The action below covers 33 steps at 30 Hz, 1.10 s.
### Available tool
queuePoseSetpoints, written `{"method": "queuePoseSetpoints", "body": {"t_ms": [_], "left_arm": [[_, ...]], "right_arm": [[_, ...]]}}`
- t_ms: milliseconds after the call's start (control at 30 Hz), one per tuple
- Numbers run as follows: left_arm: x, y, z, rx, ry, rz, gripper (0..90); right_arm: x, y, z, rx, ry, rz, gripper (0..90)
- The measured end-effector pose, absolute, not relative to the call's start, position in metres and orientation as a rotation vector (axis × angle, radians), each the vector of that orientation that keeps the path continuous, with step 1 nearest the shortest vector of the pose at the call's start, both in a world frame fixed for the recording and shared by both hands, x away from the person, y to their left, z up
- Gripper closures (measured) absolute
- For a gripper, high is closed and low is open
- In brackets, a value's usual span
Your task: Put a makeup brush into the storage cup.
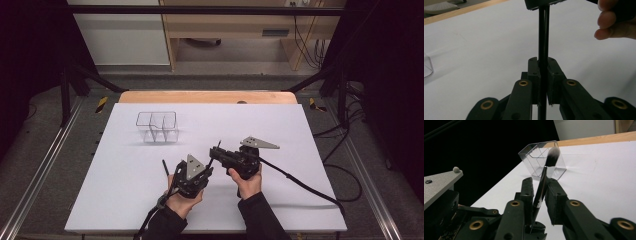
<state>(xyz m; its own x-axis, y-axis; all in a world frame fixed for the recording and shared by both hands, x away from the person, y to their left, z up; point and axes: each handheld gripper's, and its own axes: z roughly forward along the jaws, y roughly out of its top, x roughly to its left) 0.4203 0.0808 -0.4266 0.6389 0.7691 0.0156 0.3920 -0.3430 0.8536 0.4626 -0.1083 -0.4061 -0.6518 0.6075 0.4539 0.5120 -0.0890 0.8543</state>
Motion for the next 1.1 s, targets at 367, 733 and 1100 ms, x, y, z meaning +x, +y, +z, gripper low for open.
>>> {"method": "queuePoseSetpoints", "body": {"t_ms": [367,733,1100], "left_arm": [[0.418,0.081,-0.425,1.949,0.882,0.542,61.8],[0.420,0.078,-0.410,1.929,0.853,0.543,67.3],[0.421,0.072,-0.408,1.922,0.862,0.553,80.9]], "right_arm": [[0.459,-0.109,-0.405,1.202,2.109,1.921,83.7],[0.457,-0.109,-0.406,1.130,2.126,1.892,83.7],[0.454,-0.109,-0.406,1.109,2.132,1.887,83.7]]}}
